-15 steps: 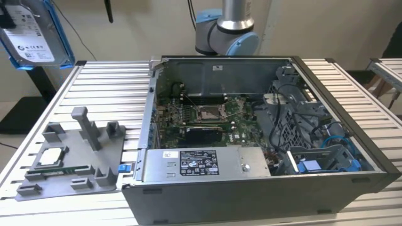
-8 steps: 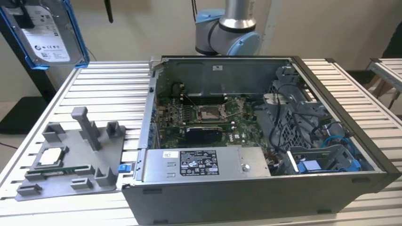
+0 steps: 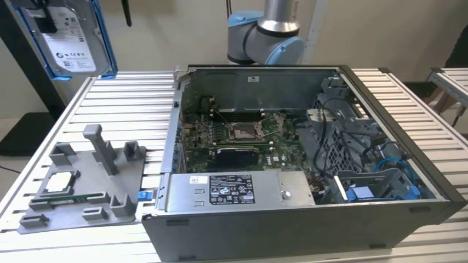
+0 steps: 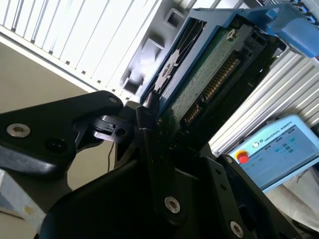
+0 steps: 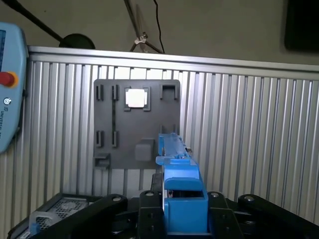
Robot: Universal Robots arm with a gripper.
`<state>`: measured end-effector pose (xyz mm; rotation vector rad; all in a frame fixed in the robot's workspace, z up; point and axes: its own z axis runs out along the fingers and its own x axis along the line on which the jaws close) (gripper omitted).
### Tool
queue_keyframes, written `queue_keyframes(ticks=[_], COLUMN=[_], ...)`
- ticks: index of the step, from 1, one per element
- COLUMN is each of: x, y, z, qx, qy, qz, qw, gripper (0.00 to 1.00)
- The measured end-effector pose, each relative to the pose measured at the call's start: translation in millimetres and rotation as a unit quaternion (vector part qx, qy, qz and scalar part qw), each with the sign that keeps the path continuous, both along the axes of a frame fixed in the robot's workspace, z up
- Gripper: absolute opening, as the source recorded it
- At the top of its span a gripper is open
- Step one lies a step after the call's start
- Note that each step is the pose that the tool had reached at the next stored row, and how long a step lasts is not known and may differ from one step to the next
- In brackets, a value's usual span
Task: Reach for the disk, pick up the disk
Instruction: 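Pick up the disk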
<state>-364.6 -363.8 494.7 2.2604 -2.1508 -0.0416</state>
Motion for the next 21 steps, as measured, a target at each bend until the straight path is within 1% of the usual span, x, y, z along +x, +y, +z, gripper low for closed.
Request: queue_keyframes(ticks=[21], x=[63.1], y=[0.0], z=[0.0], qx=[0.0000], qy=[0.0068], qz=[0.000], qw=[1.0000], gripper=[0.00])
